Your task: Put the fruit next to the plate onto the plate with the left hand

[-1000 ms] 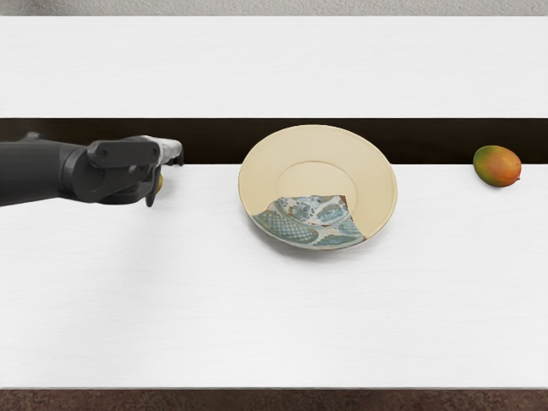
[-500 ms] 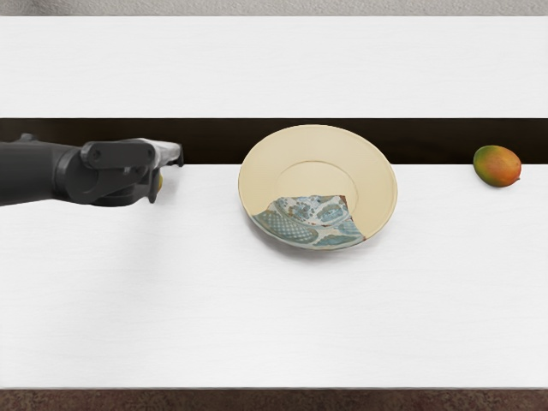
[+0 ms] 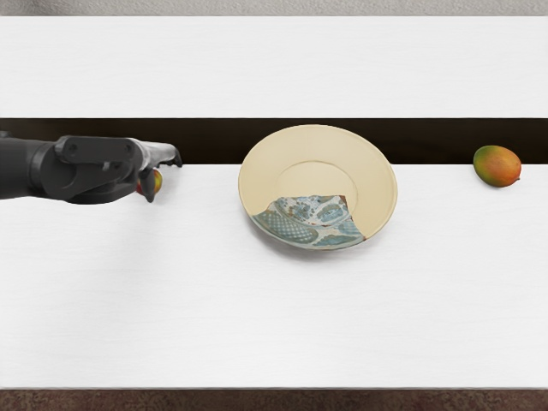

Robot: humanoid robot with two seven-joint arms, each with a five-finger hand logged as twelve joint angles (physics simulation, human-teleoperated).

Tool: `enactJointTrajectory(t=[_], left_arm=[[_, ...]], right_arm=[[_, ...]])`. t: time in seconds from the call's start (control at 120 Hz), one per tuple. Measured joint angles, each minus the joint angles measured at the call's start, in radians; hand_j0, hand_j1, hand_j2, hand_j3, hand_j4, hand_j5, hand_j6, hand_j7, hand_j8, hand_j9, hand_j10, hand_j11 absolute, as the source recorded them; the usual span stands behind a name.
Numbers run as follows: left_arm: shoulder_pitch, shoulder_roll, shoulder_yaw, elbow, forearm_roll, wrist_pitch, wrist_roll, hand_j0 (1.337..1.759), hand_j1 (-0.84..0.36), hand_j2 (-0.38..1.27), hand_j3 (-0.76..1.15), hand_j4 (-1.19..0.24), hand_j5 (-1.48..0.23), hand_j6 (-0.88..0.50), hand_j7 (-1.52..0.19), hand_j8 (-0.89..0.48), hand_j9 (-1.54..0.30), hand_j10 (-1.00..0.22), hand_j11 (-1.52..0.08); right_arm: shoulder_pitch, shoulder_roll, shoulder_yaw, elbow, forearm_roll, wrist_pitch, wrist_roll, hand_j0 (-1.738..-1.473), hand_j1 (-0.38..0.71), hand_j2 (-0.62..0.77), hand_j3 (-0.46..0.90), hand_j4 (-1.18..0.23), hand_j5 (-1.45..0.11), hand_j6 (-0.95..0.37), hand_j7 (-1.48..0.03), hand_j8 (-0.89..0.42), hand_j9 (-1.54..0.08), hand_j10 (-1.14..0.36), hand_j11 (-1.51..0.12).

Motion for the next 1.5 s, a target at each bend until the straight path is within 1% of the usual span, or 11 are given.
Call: enactJointTrajectory(t=[0.15,0.333,0.475,0.642,0.783,0.858,1.0,1.125,1.183,1.267,1.5], left_arm=[[-0.013,0.022,0.004,-0.009,-0.001,-0.002,0.071,1.658,-0.27,0.12,0.0,-0.34,-0.56,-0.3,-0.53,-0.36,-0.55,-0.52,-0.68],[-0.017,0.023,0.007,-0.024,0.0,-0.001,0.093,1.658,-0.3,0.12,0.0,-0.48,-0.65,-0.34,-0.56,-0.44,-0.65,-0.54,-0.71],[-0.017,0.024,0.008,-0.039,0.003,0.0,0.099,1.655,-0.38,0.24,0.0,-0.64,-0.83,-0.14,-0.82,-0.39,-0.87,-0.68,-0.9],[-0.008,0.023,0.01,-0.047,0.01,0.007,0.102,1.648,-0.4,0.27,0.0,-0.66,-0.94,0.09,-1.13,-0.34,-1.04,-0.66,-1.06],[-0.006,0.019,0.011,-0.049,0.012,0.01,0.107,1.648,-0.48,0.44,0.02,-0.61,-1.0,0.13,-1.19,-0.27,-1.1,-0.58,-1.13],[-0.005,0.019,0.01,-0.054,0.011,0.012,0.11,1.659,-0.49,0.34,0.22,-0.61,-0.98,0.18,-1.24,-0.23,-1.12,-0.55,-1.15],[-0.002,0.019,0.011,-0.058,0.009,0.014,0.115,1.662,-0.54,0.26,0.47,-0.56,-1.01,0.3,-1.33,-0.12,-1.24,-0.65,-1.16],[-0.002,0.023,0.009,-0.061,0.006,0.009,0.113,1.666,-0.65,0.46,0.43,-0.46,-1.18,0.36,-1.38,-0.03,-1.34,-0.74,-1.16],[-0.006,0.031,0.006,-0.066,0.003,0.007,0.108,1.66,-0.65,0.48,0.35,-0.47,-1.16,0.32,-1.33,-0.02,-1.32,-0.76,-1.16],[-0.038,0.089,0.001,-0.1,-0.002,0.004,0.105,1.65,-0.61,0.4,0.23,-0.51,-1.15,-0.05,-1.27,-0.07,-1.27,-0.78,-1.16],[-0.203,0.295,-0.061,-0.284,-0.072,-0.071,0.102,1.63,-0.65,0.5,0.07,-0.53,-1.11,-0.13,-1.18,-0.12,-1.22,-0.78,-1.2]], right_arm=[[0.0,0.0,0.0,0.0,0.0,0.0,0.0,-1.658,-0.31,-0.01,0.0,-0.03,-0.04,-0.03,-0.04,-0.03,-0.04,-0.03,-0.04],[0.0,0.0,0.0,0.0,0.0,0.0,0.0,-1.658,-0.31,-0.01,0.0,-0.03,-0.04,-0.03,-0.04,-0.03,-0.04,-0.03,-0.04],[0.0,0.0,0.0,0.0,0.0,0.0,0.0,-1.658,-0.31,-0.01,0.0,-0.03,-0.04,-0.03,-0.04,-0.03,-0.04,-0.03,-0.04],[0.0,0.0,0.0,0.0,0.0,0.0,0.0,-1.658,-0.31,-0.01,0.0,-0.03,-0.04,-0.03,-0.04,-0.03,-0.04,-0.03,-0.04],[0.0,0.0,0.0,0.0,0.0,0.0,0.0,-1.658,-0.31,-0.01,0.0,-0.03,-0.04,-0.03,-0.04,-0.03,-0.04,-0.03,-0.04],[0.0,0.0,0.0,0.0,0.0,0.0,0.0,-1.658,-0.31,-0.01,0.0,-0.03,-0.04,-0.03,-0.04,-0.03,-0.04,-0.03,-0.04],[0.0,0.0,0.0,0.0,0.0,0.0,0.0,-1.658,-0.31,-0.01,0.0,-0.03,-0.04,-0.03,-0.04,-0.03,-0.04,-0.03,-0.04],[0.0,0.0,0.0,0.0,0.0,0.0,0.0,-1.658,-0.31,-0.01,0.0,-0.03,-0.04,-0.03,-0.04,-0.03,-0.04,-0.03,-0.04],[0.0,0.0,0.0,0.0,0.0,0.0,0.0,-1.658,-0.31,-0.01,0.0,-0.03,-0.04,-0.03,-0.04,-0.03,-0.04,-0.03,-0.04],[0.0,0.0,0.0,0.0,0.0,0.0,0.0,-1.658,-0.31,-0.01,0.0,-0.03,-0.04,-0.03,-0.04,-0.03,-0.04,-0.03,-0.04],[0.0,0.0,0.0,0.0,0.0,0.0,0.0,-1.658,-0.31,-0.01,0.0,-0.03,-0.04,-0.03,-0.04,-0.03,-0.04,-0.03,-0.04]])
